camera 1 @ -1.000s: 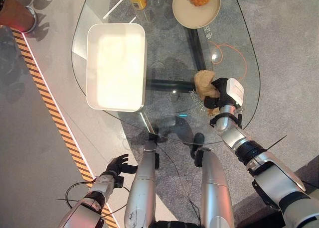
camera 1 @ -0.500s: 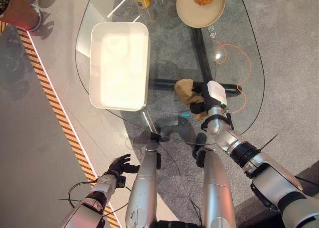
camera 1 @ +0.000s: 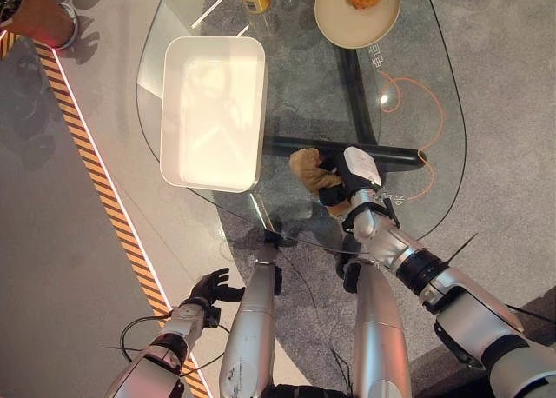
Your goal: Wipe the table with a cloth and put it in the basket.
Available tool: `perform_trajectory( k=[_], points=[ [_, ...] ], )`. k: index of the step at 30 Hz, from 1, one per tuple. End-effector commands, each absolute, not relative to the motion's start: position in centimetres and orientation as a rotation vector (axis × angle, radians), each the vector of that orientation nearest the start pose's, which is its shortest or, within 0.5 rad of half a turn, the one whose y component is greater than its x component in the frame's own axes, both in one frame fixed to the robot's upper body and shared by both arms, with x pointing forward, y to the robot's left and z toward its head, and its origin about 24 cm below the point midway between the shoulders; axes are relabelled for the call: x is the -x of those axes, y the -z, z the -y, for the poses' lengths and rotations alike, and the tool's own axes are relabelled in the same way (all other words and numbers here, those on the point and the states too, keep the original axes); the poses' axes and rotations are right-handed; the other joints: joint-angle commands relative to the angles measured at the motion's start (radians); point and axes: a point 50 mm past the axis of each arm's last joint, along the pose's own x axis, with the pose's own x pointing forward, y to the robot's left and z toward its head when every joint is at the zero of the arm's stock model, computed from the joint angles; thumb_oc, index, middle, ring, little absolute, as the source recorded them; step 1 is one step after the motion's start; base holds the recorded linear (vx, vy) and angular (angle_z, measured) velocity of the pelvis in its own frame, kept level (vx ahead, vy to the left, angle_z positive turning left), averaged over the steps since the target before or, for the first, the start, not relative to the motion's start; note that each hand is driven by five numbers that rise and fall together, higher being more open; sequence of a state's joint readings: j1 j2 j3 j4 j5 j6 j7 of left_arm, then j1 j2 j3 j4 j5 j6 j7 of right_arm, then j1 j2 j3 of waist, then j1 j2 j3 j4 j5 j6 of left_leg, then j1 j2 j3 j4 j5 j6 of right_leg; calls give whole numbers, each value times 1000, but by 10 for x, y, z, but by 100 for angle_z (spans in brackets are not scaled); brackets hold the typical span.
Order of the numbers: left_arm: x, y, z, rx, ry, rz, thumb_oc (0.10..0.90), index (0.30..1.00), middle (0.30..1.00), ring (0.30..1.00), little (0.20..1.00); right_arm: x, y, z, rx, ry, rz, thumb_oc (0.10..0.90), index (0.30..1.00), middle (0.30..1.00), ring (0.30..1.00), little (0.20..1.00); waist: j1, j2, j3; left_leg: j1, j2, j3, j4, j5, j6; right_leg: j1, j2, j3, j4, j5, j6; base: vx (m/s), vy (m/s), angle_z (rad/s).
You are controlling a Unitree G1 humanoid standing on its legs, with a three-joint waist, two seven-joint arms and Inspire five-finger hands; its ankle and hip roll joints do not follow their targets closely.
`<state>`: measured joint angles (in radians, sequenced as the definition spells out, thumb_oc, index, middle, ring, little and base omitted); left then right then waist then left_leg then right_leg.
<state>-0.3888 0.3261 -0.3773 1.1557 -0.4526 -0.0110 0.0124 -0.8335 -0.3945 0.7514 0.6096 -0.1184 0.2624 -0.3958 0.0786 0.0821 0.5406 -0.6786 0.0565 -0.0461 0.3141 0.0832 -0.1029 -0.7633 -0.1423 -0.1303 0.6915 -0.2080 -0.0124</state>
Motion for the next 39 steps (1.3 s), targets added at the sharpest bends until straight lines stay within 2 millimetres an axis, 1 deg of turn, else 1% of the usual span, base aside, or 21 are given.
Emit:
perform_trajectory(
  k=[1,6,13,17,24,26,29,30,32,34,37,39],
  points=[
    [-239,101,-207,-131,-11,-829,800,900,900,900,900,-366,-148,68,960,-139,386,100,300,300,300,200,-13,13,-21,6,-46,84,115,-94,64,36,2,-5,-162,129,26,0,0,0],
    [-240,100,-208,-133,-11,-828,800,900,900,900,900,-363,-146,62,988,-204,381,100,300,300,300,200,-12,11,-21,4,-47,83,116,-93,63,35,0,-7,-163,130,27,0,0,0],
    [-241,100,-207,-134,-4,-826,800,900,900,900,900,-362,-144,60,1004,-237,380,100,300,300,300,200,-11,13,-21,4,-48,82,114,-90,62,32,-3,-8,-164,132,27,0,0,0],
    [-242,99,-207,-137,-3,-827,800,900,900,900,900,-362,-145,59,1006,-236,387,100,300,300,300,200,-9,12,-21,5,-49,81,112,-89,63,35,-3,-9,-167,134,27,0,0,0],
    [-244,98,-207,-142,0,-826,800,900,900,900,900,-367,-155,66,1029,-171,422,100,300,300,300,200,-5,14,-21,2,-50,77,117,-88,64,30,-6,-9,-162,138,30,0,0,0],
    [-244,98,-207,-145,2,-826,800,900,900,900,900,-369,-161,70,1039,-135,439,100,300,300,300,200,-3,15,-21,1,-49,76,118,-88,65,29,-7,-10,-159,139,31,0,0,0],
    [-244,98,-208,-150,4,-829,800,900,900,900,900,-376,-175,81,1032,-38,463,100,300,300,300,200,2,17,-21,0,-47,73,121,-88,66,29,-11,-11,-155,141,33,0,0,0],
    [-244,98,-208,-150,4,-830,800,900,900,900,900,-377,-177,82,1031,-29,463,100,300,300,300,200,3,18,-21,0,-47,72,122,-88,66,28,-11,-12,-154,141,33,0,0,0],
    [-244,98,-210,-156,2,-834,800,900,900,900,900,-384,-191,96,1010,66,475,100,300,300,300,200,8,18,-21,-2,-44,68,128,-90,67,27,-14,-13,-145,142,34,14,-22,4],
    [-244,98,-210,-158,3,-835,800,900,900,900,900,-387,-199,103,995,118,477,100,300,300,300,200,11,19,-21,-4,-43,65,130,-91,69,25,-15,-14,-141,142,35,10,-18,6],
    [-243,98,-212,-162,3,-838,800,900,900,900,900,-393,-216,121,956,235,485,100,300,300,300,200,18,21,-21,-11,-41,59,140,-95,72,19,-16,-17,-128,139,35,3,-5,2],
    [-242,98,-213,-164,4,-840,800,900,900,900,900,-395,-224,130,941,285,485,100,300,300,300,200,22,23,-21,-13,-41,57,141,-97,73,18,-17,-18,-126,138,35,0,0,0]
  ],
)
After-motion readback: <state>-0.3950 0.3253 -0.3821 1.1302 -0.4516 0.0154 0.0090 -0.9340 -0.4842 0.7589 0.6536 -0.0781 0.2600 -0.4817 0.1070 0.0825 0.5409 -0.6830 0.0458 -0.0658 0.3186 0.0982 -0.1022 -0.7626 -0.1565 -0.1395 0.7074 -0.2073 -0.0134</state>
